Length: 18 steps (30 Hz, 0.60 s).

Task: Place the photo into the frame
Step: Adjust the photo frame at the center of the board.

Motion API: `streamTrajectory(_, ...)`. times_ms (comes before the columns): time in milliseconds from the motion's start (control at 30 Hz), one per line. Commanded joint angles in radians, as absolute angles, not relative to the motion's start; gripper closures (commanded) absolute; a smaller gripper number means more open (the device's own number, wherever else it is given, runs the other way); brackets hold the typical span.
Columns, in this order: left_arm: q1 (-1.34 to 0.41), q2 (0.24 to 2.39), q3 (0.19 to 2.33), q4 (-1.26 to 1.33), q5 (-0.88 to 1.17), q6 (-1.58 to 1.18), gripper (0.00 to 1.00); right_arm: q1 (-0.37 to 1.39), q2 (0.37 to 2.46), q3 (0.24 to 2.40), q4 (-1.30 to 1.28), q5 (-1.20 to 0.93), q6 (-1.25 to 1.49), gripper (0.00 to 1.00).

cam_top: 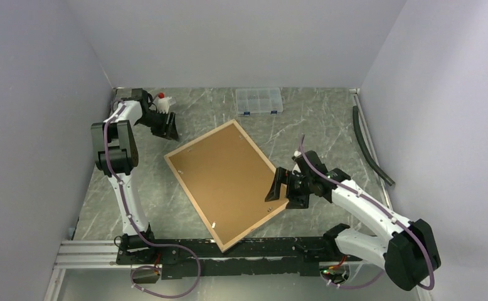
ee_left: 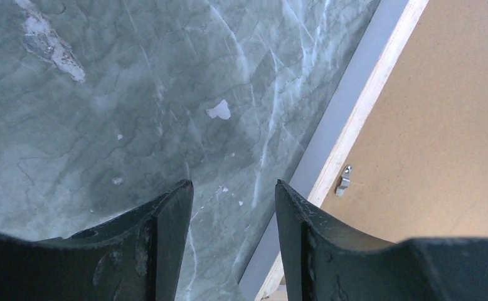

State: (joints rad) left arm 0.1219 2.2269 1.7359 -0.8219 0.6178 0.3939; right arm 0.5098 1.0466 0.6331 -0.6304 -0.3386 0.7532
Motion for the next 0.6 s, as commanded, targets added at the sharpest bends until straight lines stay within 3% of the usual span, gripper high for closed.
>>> streamTrajectory(0,0.117,2.262,1.752,-0.819,0.647,0.373,0.44,0.514,1.05,0.579,-0.624,-0.455,0.794,0.03)
streamTrajectory(267,0.116,2.202,1.623,-0.894,0.669,0.504,0.48,0.485,1.184,0.58,-0.494,-0.421,0.766,0.03)
streamTrajectory(567,0.109,2.086,1.426,-1.039,0.707,0.702,0.61,0.322,1.379,0.779,-0.413,-0.311,0.651,0.04)
